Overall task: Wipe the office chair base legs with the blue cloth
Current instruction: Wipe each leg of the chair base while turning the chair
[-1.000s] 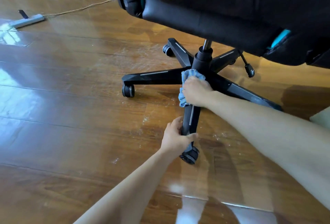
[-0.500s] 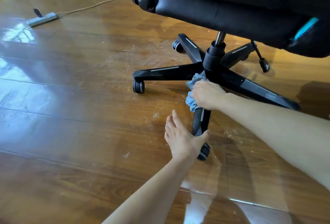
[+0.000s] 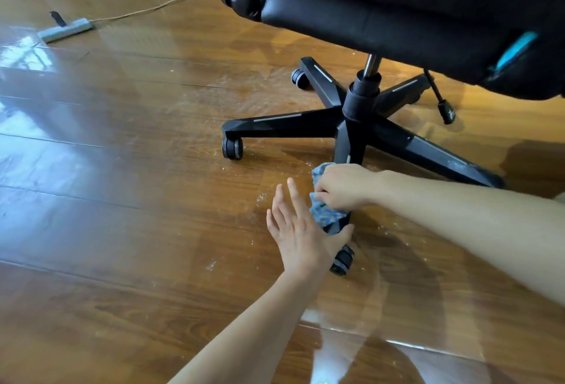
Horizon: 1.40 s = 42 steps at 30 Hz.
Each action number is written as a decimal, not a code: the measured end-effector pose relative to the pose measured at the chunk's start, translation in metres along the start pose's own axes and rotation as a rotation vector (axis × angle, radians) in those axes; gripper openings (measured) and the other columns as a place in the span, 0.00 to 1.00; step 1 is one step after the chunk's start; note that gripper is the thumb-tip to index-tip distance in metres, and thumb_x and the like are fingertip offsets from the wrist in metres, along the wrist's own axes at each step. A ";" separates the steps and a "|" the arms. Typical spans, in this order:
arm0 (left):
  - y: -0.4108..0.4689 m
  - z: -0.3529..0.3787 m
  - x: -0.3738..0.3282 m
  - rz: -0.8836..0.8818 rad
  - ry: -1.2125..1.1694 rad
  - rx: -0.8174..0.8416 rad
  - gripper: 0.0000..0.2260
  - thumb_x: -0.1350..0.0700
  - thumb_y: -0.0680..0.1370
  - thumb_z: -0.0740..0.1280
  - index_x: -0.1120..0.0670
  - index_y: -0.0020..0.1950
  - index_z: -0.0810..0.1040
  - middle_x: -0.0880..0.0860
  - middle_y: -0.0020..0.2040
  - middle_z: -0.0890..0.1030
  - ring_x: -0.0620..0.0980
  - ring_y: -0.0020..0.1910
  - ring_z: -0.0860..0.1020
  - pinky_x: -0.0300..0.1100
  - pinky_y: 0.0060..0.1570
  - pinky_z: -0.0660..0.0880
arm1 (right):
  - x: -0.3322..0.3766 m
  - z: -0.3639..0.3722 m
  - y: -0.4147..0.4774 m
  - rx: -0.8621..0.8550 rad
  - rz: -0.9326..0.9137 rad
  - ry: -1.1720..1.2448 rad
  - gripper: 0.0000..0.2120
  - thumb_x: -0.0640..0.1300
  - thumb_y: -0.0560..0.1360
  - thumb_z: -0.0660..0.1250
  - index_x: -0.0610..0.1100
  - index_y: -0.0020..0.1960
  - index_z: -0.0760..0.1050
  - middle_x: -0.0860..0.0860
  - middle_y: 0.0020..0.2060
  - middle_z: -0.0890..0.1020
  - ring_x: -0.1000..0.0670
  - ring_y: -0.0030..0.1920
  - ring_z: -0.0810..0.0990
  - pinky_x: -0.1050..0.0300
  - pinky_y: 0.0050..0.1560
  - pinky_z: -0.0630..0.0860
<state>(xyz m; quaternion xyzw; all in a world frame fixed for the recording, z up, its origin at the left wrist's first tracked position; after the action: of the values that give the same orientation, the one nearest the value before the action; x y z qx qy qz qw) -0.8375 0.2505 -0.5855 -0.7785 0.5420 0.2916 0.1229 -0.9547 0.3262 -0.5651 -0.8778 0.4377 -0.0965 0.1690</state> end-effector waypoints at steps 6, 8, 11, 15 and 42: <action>0.010 0.007 -0.001 -0.013 0.093 0.133 0.65 0.22 0.65 0.70 0.48 0.85 0.35 0.57 0.86 0.48 0.57 0.85 0.48 0.58 0.83 0.47 | -0.040 -0.029 0.031 -0.176 0.195 -0.183 0.24 0.53 0.83 0.53 0.41 0.65 0.80 0.43 0.65 0.78 0.43 0.70 0.71 0.49 0.73 0.64; 0.011 0.010 -0.002 -0.017 0.089 0.164 0.64 0.23 0.66 0.71 0.48 0.85 0.36 0.57 0.86 0.48 0.57 0.85 0.48 0.58 0.82 0.48 | -0.041 -0.029 0.032 -0.222 0.234 -0.181 0.24 0.53 0.83 0.53 0.41 0.69 0.76 0.44 0.69 0.75 0.44 0.73 0.67 0.46 0.79 0.54; 0.012 0.015 -0.005 -0.024 0.025 0.206 0.61 0.28 0.69 0.74 0.49 0.86 0.40 0.58 0.86 0.50 0.58 0.85 0.49 0.56 0.82 0.52 | -0.027 -0.019 0.023 -0.236 0.236 -0.123 0.23 0.52 0.83 0.55 0.41 0.69 0.76 0.44 0.68 0.76 0.44 0.72 0.69 0.47 0.79 0.56; 0.017 0.021 -0.013 0.006 0.019 0.209 0.61 0.37 0.69 0.79 0.49 0.86 0.39 0.57 0.86 0.50 0.57 0.85 0.49 0.55 0.82 0.54 | 0.002 0.003 -0.006 -0.214 0.117 -0.102 0.20 0.53 0.81 0.57 0.44 0.63 0.80 0.46 0.64 0.79 0.44 0.69 0.72 0.50 0.76 0.60; 0.013 0.013 -0.015 0.257 -0.100 0.344 0.58 0.39 0.67 0.81 0.53 0.87 0.50 0.50 0.79 0.61 0.49 0.78 0.61 0.49 0.77 0.67 | -0.012 0.070 -0.094 -0.688 0.006 0.534 0.25 0.53 0.87 0.53 0.48 0.82 0.62 0.57 0.84 0.52 0.56 0.83 0.47 0.53 0.81 0.54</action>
<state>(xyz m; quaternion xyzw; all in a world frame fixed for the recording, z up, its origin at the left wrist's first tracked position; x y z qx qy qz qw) -0.8573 0.2634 -0.5853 -0.6552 0.6717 0.2465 0.2425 -0.8707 0.4037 -0.5938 -0.8258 0.4755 -0.1681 -0.2524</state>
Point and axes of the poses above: each hand's wrist, its own y-axis towards the middle knuckle, its own z-axis out of the palm, x = y × z, the point moved 8 cm from there along y, towards the middle knuckle
